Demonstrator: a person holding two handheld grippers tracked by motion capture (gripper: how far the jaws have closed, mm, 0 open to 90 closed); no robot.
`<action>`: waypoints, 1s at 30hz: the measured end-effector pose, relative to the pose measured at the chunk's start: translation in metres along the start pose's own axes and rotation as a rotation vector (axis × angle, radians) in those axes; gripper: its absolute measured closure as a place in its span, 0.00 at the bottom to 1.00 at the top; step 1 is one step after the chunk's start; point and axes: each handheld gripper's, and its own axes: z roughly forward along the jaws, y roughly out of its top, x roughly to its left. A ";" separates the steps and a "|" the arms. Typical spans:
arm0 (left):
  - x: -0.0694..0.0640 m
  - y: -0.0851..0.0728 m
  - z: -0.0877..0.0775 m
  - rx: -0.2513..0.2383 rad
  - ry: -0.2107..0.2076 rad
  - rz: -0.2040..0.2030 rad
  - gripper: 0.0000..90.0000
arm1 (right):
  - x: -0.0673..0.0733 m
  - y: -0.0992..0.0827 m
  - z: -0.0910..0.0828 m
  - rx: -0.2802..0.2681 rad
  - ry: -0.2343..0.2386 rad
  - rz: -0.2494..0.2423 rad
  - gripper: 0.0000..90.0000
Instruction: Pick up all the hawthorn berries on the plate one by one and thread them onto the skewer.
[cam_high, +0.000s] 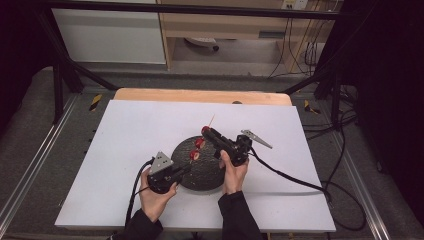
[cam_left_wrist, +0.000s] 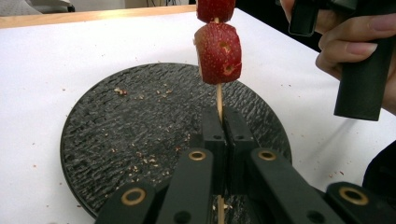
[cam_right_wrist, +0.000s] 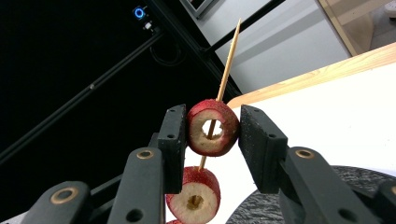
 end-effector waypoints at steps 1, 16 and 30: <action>0.000 0.000 0.000 0.003 0.001 0.004 0.98 | 0.000 0.000 0.000 0.003 -0.001 -0.007 0.70; 0.009 -0.003 -0.009 0.019 -0.020 0.010 0.98 | -0.004 0.017 -0.022 0.174 -0.066 -0.196 0.31; 0.025 -0.004 -0.026 0.086 -0.008 0.027 0.98 | -0.028 0.013 -0.052 0.451 -0.174 -0.405 0.02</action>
